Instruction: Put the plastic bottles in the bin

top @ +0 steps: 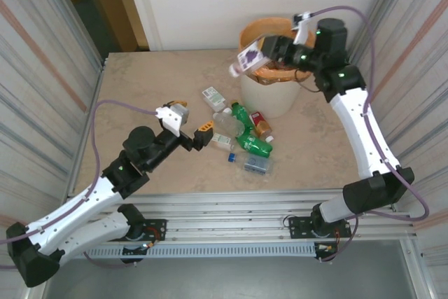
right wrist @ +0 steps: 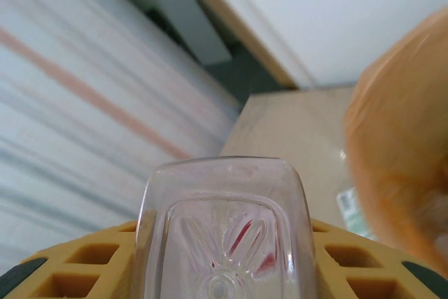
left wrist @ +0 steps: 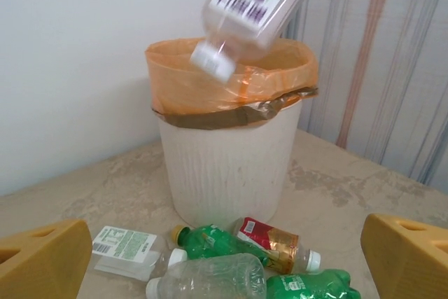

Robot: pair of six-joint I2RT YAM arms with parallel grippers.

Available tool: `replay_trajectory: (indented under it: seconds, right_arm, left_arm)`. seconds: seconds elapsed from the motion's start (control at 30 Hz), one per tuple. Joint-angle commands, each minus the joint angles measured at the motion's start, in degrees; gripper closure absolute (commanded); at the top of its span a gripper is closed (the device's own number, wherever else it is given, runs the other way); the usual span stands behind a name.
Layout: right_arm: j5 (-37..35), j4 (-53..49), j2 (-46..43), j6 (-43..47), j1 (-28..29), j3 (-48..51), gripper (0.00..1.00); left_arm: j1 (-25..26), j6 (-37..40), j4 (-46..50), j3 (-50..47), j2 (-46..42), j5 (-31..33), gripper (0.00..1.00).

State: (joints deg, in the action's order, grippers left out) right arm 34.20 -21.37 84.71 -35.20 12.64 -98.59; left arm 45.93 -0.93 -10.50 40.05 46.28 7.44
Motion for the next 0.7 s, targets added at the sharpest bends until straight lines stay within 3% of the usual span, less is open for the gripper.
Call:
replay_trajectory:
  seconds: [0.0, 0.27, 0.67]
  right_arm:
    - [2.26, 3.64, 2.47, -4.17, -4.42, -4.84, 0.89]
    - [-3.07, -0.52, 14.11, -3.89, -9.85, -16.7, 0.88]
    - [-12.34, -5.51, 28.83, -1.12, -9.25, -27.39, 0.82]
  left_arm:
    - [0.15, -1.56, 0.14, -0.02, -0.58, 3.64, 0.01]
    - [0.03, -2.67, 1.31, 0.07, -0.8, 6.04, 0.01]
    - [-0.64, -3.86, 2.65, -0.28, -1.9, 8.07, 0.01]
